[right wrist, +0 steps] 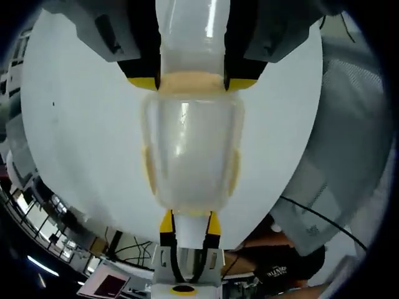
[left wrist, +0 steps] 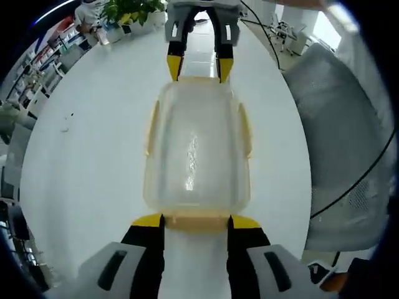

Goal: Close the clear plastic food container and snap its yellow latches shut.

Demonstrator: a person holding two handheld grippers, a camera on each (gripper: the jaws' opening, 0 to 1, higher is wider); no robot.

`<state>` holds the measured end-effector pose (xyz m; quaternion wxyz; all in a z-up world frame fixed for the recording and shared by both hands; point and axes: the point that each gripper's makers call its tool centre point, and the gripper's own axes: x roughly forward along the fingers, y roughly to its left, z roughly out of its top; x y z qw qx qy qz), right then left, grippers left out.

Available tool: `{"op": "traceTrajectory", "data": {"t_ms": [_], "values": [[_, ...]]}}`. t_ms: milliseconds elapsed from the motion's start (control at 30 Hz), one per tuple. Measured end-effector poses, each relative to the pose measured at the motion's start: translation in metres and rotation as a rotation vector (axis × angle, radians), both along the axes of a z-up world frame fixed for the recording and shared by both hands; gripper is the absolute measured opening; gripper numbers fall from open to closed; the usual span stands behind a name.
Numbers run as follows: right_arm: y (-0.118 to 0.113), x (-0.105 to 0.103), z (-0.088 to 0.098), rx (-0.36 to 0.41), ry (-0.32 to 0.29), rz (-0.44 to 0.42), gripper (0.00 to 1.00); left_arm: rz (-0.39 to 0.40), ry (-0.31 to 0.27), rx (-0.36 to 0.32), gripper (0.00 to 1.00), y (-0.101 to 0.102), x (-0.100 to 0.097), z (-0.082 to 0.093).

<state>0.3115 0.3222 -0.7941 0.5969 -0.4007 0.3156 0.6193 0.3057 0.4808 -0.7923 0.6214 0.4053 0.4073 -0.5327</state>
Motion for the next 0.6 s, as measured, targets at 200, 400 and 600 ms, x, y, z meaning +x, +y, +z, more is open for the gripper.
{"op": "traceTrajectory", "data": {"t_ms": [200,400,600], "values": [[-0.019,-0.004,0.018,0.029,-0.028,0.008,0.35,0.006,-0.026,-0.004,0.33,-0.021,-0.006,0.021],[-0.046,-0.004,0.031,0.035,-0.058,-0.004,0.35,-0.024,-0.053,0.028,0.33,-0.047,-0.010,0.030],[-0.076,-0.004,0.040,0.046,-0.073,-0.028,0.35,-0.042,-0.069,0.023,0.33,-0.081,-0.007,0.041]]}}
